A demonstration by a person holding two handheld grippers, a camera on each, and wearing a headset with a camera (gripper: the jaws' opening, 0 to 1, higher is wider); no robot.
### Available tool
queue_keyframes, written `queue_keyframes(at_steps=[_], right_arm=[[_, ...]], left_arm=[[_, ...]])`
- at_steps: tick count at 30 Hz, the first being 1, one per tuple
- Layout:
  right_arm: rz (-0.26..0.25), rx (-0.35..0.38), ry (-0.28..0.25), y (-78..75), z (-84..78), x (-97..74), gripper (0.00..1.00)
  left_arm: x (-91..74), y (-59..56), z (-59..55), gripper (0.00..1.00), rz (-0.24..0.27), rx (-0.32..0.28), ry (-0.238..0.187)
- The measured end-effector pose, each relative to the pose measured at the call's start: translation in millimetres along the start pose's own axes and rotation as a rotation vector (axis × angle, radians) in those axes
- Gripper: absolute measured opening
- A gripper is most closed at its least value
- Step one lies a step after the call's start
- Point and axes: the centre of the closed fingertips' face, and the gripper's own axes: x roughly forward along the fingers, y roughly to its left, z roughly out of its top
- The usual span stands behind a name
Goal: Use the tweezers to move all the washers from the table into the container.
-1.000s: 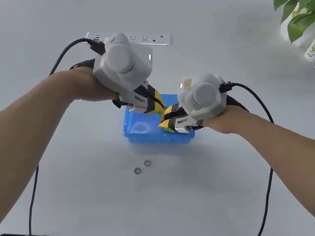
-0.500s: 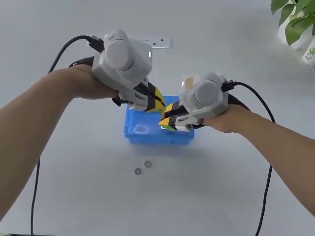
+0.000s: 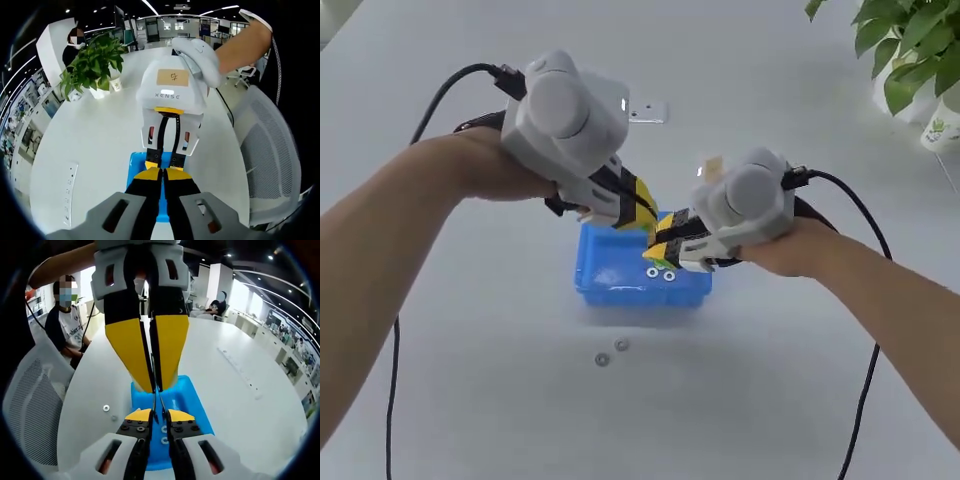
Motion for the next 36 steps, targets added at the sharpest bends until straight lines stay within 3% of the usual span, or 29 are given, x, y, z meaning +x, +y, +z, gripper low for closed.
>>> queue_keyframes(at_steps=[14,36], right_arm=[[0.006,-0.020,-0.001,26.5,7.3,-8.0,0.12],[0.047,-0.009,0.009,65.7,-7.4,13.0,0.12]], left_arm=[[-9.5,-26.1,6.8,0.05,0.000,0.013,0.012],[-0.4,-61.0,-18.4,0.05,-0.019,-0.006,0.045]])
